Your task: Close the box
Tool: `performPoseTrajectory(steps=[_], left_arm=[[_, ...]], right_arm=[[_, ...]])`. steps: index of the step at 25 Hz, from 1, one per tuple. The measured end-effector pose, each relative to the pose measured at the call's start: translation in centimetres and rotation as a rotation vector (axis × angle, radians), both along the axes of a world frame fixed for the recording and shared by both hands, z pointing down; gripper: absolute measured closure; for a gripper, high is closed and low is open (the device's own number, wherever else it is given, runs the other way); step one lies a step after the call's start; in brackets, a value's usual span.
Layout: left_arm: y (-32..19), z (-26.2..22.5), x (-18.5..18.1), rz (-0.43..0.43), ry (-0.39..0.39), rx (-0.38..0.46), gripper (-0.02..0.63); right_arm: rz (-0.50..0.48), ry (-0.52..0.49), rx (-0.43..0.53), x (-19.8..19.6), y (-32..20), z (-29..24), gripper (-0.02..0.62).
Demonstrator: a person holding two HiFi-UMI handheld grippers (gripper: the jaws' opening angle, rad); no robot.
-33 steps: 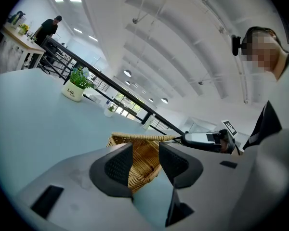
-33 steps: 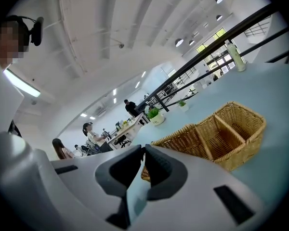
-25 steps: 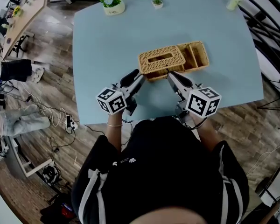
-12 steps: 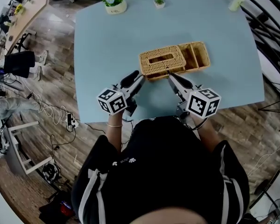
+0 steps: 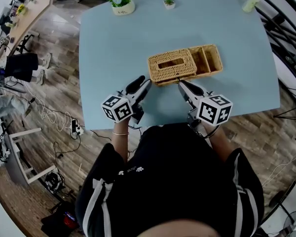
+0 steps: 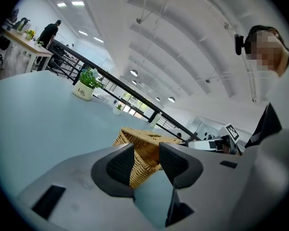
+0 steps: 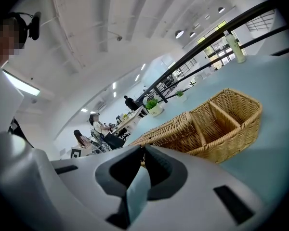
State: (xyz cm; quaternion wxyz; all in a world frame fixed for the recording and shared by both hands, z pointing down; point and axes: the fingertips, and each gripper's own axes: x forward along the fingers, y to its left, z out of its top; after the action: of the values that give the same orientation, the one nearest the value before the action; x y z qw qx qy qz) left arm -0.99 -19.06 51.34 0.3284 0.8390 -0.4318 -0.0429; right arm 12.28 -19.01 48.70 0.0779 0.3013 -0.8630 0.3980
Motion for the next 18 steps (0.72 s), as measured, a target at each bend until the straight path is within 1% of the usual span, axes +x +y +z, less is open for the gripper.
performPoseTrajectory(steps=[7, 18], left_arm=[[0.0, -0.6, -0.1, -0.006, -0.004, 0.016, 0.456], [0.1, -1.4, -0.2, -0.016, -0.026, 0.031, 0.459]], right_arm=[[-0.008, 0.042, -0.003, 0.1, 0.5, 1.2, 0.569], [-0.008, 0.068, -0.018, 0.3, 0.9, 2.6, 0.569]])
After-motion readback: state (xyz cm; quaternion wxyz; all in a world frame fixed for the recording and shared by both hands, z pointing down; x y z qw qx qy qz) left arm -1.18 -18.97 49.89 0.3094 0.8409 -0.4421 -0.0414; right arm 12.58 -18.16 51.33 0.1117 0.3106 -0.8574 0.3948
